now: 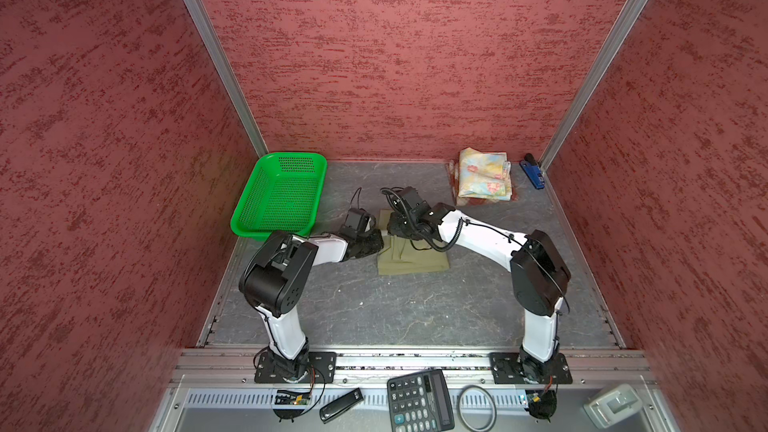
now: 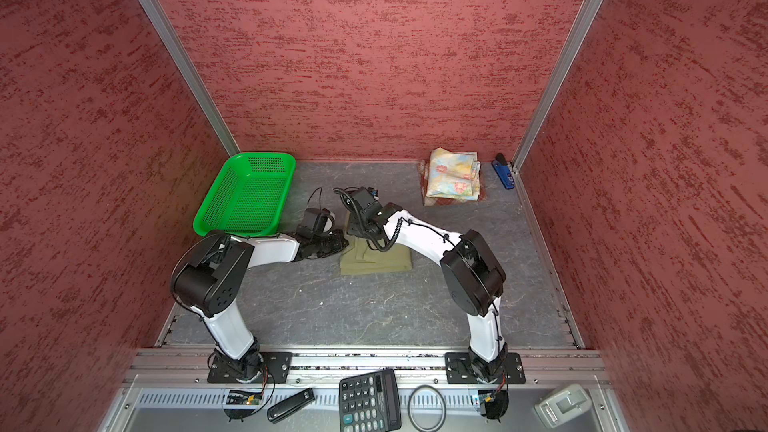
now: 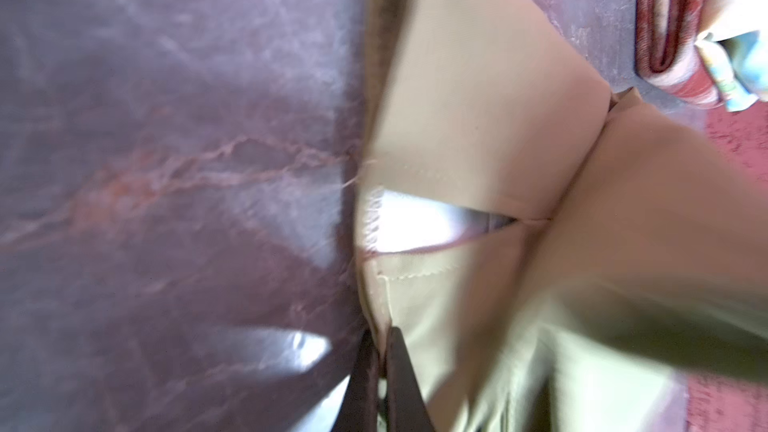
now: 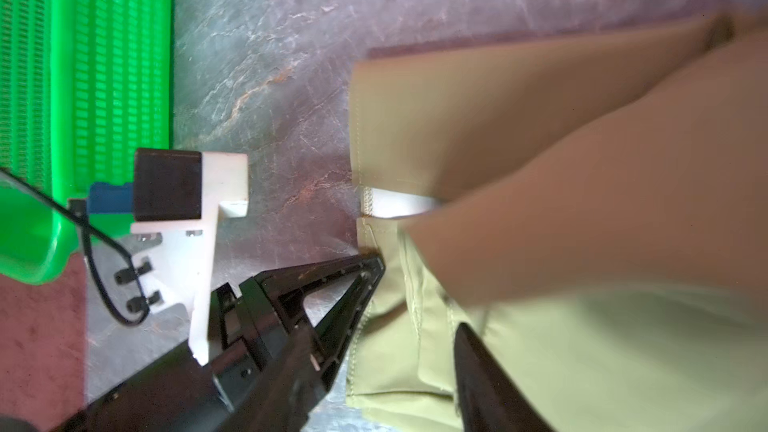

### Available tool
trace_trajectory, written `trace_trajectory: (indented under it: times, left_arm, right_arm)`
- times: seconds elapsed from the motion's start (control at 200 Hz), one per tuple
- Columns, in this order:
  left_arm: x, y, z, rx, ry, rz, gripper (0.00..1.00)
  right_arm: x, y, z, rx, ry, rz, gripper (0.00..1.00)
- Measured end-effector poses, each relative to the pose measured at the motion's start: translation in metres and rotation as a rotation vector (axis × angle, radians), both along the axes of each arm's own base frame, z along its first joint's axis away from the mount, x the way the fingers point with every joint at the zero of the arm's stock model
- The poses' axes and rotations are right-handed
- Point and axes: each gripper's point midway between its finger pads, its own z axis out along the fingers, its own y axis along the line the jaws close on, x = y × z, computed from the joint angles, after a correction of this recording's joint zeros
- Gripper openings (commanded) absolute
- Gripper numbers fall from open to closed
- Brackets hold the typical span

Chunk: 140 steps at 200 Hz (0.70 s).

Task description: Fold and stack the skirts

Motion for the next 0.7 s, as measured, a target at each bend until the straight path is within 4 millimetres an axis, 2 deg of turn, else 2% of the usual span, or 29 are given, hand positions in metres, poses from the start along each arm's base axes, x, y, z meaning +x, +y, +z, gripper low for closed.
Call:
trace_trajectory:
  times: [0.095, 0.215, 0.286, 0.361, 0.496, 0.701]
  left_arm:
    - [-0.005, 0.004, 0.0, -0.02, 0.01, 0.006, 0.01]
    - [-0.01, 0.007, 0.0, -0.039, 0.023, 0.01, 0.01]
    - [-0.011, 0.007, 0.0, -0.05, 0.025, 0.008, 0.01]
    - [-0.011, 0.007, 0.0, -0.059, 0.027, 0.009, 0.02]
    - [-0.012, 0.006, 0.0, -0.071, 0.026, 0.011, 0.02]
    - [-0.015, 0.004, 0.0, -0.119, 0.037, 0.013, 0.02]
  right_arm:
    - [0.001, -0.002, 0.015, 0.015, -0.027, -0.005, 0.67]
    - [0.001, -0.009, 0.049, 0.041, -0.091, -0.017, 0.66]
    - [0.0, -0.014, 0.067, 0.044, -0.13, -0.015, 0.63]
    - [-0.001, -0.019, 0.072, 0.017, -0.149, -0.01, 0.62]
    - [-0.005, -0.022, 0.05, -0.072, -0.129, 0.014, 0.62]
    - [-0.015, -0.011, -0.013, -0.212, -0.044, 0.075, 0.66]
